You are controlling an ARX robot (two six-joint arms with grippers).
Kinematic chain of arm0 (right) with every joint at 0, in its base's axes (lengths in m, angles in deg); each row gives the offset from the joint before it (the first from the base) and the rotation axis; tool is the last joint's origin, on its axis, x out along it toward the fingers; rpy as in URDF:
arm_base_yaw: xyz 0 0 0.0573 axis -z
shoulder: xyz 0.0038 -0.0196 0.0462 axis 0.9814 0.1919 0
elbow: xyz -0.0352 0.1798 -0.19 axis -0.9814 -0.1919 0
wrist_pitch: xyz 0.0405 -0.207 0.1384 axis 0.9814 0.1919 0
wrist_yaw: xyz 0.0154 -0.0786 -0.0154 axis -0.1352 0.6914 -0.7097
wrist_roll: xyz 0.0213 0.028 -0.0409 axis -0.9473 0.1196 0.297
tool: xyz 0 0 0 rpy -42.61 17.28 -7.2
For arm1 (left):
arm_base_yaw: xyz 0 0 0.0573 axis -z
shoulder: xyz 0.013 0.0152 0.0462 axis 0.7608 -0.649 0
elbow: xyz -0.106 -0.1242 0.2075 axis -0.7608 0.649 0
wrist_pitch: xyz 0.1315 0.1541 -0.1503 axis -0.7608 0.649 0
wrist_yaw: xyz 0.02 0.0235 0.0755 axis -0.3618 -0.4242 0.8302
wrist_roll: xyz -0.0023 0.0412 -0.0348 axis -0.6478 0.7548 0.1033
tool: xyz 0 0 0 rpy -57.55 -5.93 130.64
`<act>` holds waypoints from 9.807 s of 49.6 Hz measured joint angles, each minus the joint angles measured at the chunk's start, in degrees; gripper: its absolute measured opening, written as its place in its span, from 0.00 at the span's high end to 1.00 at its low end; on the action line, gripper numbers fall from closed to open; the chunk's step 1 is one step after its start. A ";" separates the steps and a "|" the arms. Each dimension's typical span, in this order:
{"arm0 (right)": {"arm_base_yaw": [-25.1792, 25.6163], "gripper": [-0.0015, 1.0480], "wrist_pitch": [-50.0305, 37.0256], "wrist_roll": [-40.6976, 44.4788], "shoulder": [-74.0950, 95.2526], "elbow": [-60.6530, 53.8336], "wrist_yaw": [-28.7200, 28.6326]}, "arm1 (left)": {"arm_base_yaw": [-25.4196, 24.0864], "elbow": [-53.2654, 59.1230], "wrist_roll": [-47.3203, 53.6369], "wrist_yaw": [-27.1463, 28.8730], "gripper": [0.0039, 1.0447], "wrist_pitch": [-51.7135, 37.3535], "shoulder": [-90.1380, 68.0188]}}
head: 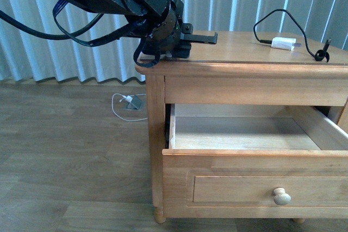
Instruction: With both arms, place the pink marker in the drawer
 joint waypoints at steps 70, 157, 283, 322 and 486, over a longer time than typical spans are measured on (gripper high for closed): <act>0.00 0.08 -0.02 0.00 0.00 0.00 -0.02 | 2.51 37.09 14.32 -25.70 0.50 -25.38 10.43; 0.04 0.08 0.00 0.00 -0.02 -0.02 0.00 | -23.34 102.64 2.51 -13.29 0.96 -10.27 113.63; -8.85 0.08 -34.99 -1.64 82.09 39.19 19.85 | -23.37 104.69 2.78 -13.29 0.05 -0.07 127.03; -8.11 0.08 -42.56 -4.74 86.55 41.07 23.85 | -23.37 104.69 2.78 -13.31 0.05 -0.07 127.03; -1.99 0.42 -6.38 13.14 -37.20 -22.25 19.82 | -23.37 104.69 2.78 -13.29 0.05 -0.07 127.03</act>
